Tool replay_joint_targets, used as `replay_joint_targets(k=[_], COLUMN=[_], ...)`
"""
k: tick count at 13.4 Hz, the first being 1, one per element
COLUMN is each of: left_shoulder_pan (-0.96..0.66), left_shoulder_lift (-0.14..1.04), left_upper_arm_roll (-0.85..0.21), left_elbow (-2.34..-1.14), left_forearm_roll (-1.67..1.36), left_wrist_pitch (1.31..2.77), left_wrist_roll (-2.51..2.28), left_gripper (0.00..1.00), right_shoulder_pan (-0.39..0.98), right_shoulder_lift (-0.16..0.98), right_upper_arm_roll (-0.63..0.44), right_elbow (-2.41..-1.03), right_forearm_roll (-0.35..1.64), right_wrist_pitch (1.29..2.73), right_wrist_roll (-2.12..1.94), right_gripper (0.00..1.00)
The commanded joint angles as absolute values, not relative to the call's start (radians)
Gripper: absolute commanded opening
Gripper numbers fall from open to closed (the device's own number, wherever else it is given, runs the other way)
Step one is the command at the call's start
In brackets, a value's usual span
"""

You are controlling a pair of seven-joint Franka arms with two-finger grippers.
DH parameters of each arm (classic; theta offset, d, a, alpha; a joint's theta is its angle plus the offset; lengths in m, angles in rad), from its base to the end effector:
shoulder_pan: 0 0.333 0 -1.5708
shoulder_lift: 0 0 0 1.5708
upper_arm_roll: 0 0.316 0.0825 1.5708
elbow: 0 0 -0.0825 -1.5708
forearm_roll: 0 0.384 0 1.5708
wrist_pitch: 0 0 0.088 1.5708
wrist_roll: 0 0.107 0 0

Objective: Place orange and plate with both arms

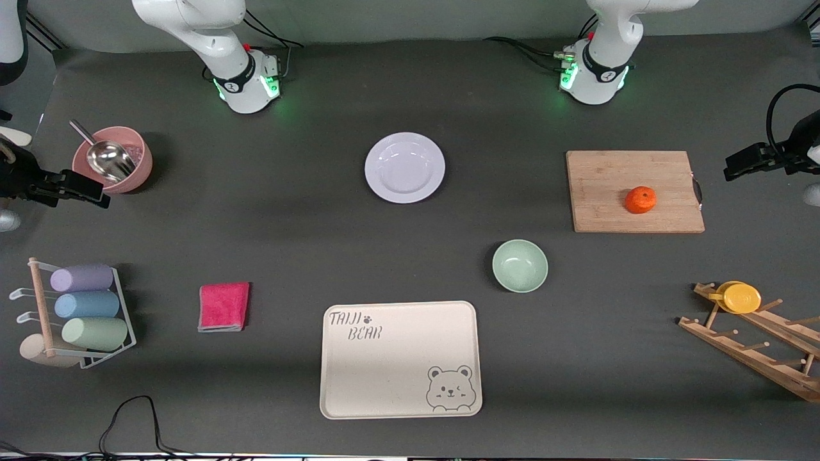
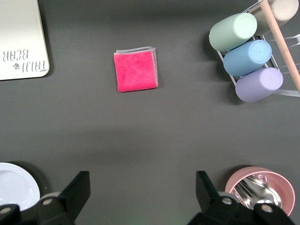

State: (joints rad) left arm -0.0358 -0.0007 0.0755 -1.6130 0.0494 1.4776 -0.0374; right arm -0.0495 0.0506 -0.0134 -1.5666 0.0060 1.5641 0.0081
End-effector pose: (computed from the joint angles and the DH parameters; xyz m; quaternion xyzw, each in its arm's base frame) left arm 0.5416 0.0272 0.5978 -0.9967 -0.0391 0.0673 0.0246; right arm 0.5669 -0.0349 0.5975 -0.9990 0.0355 0.0265 0.0034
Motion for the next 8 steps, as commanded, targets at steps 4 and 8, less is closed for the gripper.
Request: replay_joint_targets(k=[4, 8], left_shoulder_pan=[-0.02, -0.02], left_shoulder_lift=[-0.049, -0.188], left_upper_arm_roll=[0.131, 0.156], left_elbow=[-1.594, -1.75], left_forearm_roll=[0.089, 0.089], left_wrist_pitch=[1.356, 1.364], left_wrist_roll=[-0.017, 0.009], left_gripper=[1.0, 1.0], right_shoulder_pan=[-0.037, -0.037], right_shoulder_lift=[0.029, 0.028], right_upper_arm_roll=[-0.023, -0.023], right_elbow=[-1.58, -1.582], right_forearm_roll=[-0.002, -0.002], right_wrist_pitch=[1.555, 1.555], right_wrist_roll=[0.031, 0.031], right_gripper=[1.0, 1.0])
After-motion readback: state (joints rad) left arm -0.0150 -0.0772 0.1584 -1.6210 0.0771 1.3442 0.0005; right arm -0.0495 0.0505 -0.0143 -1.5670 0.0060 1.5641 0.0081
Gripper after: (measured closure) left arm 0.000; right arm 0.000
